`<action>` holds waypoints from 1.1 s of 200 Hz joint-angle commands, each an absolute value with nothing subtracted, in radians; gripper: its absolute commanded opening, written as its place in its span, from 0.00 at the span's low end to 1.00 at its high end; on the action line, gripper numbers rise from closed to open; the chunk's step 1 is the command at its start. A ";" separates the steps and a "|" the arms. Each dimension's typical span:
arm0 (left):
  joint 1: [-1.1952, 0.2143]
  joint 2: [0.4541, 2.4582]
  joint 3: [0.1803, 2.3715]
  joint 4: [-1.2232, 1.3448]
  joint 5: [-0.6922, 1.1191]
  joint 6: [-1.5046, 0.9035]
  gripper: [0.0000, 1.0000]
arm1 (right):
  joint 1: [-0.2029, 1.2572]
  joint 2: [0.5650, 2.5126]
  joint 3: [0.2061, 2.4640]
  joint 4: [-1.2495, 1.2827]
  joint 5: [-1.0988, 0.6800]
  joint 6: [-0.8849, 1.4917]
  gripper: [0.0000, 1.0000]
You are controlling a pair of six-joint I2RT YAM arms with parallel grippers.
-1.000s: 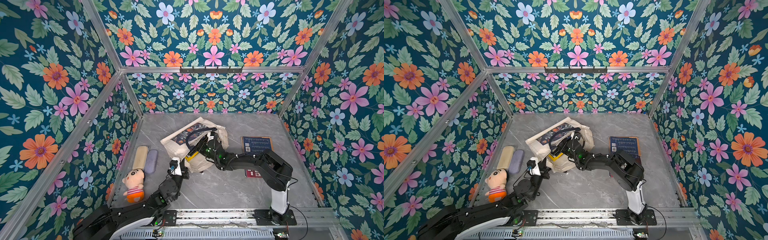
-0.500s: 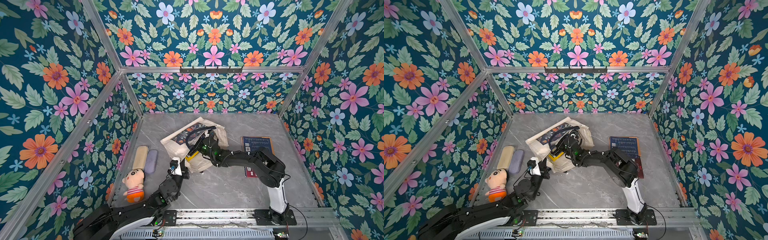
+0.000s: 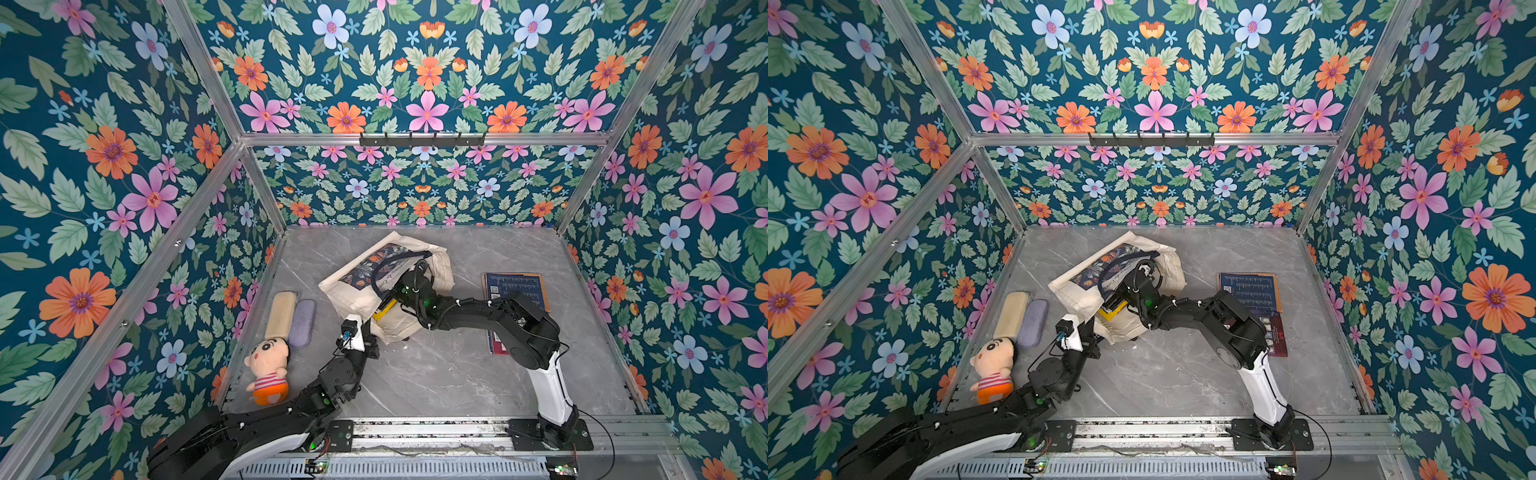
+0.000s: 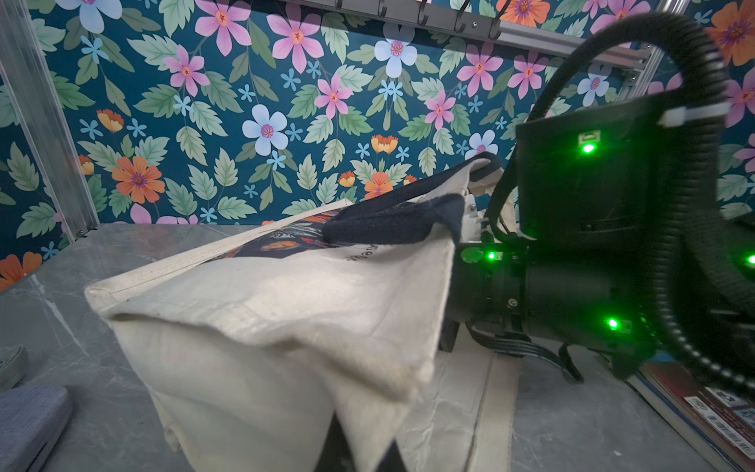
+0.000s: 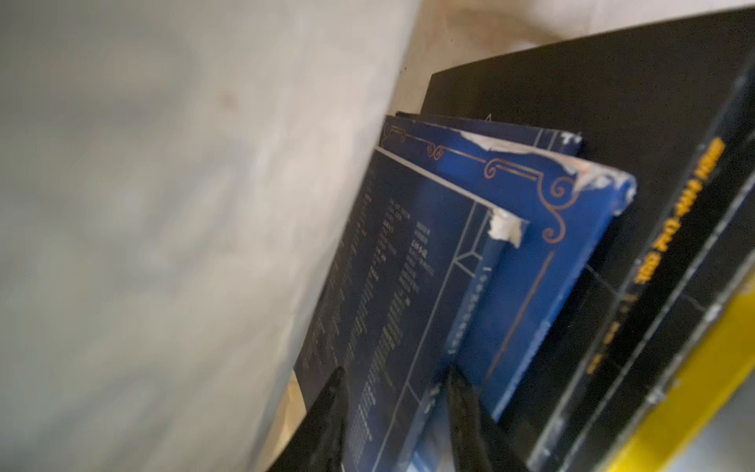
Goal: Take out the books from the canvas bag
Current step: Pick up the book from the canvas bag.
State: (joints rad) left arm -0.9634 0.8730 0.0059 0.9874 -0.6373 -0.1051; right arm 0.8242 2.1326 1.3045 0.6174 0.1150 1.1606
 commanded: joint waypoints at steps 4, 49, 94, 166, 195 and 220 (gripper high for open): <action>-0.963 0.876 -0.005 1.037 -0.621 -0.098 0.00 | 0.824 2.160 1.307 0.718 0.117 1.160 0.41; -0.963 0.884 -0.003 1.040 -0.614 -0.097 0.00 | 0.821 2.185 1.344 0.781 0.059 1.136 0.41; -0.963 0.889 -0.003 1.045 -0.608 -0.097 0.00 | 0.820 2.187 1.357 0.769 0.065 1.147 0.38; -0.963 0.892 -0.003 1.047 -0.603 -0.097 0.00 | 0.821 2.202 1.407 0.765 0.031 1.150 0.27; -0.963 0.886 -0.005 1.045 -0.604 -0.096 0.00 | 0.821 2.181 1.358 0.786 0.046 1.154 0.16; -0.963 0.887 -0.003 1.043 -0.607 -0.097 0.00 | 0.822 2.123 1.290 0.788 0.068 1.137 0.10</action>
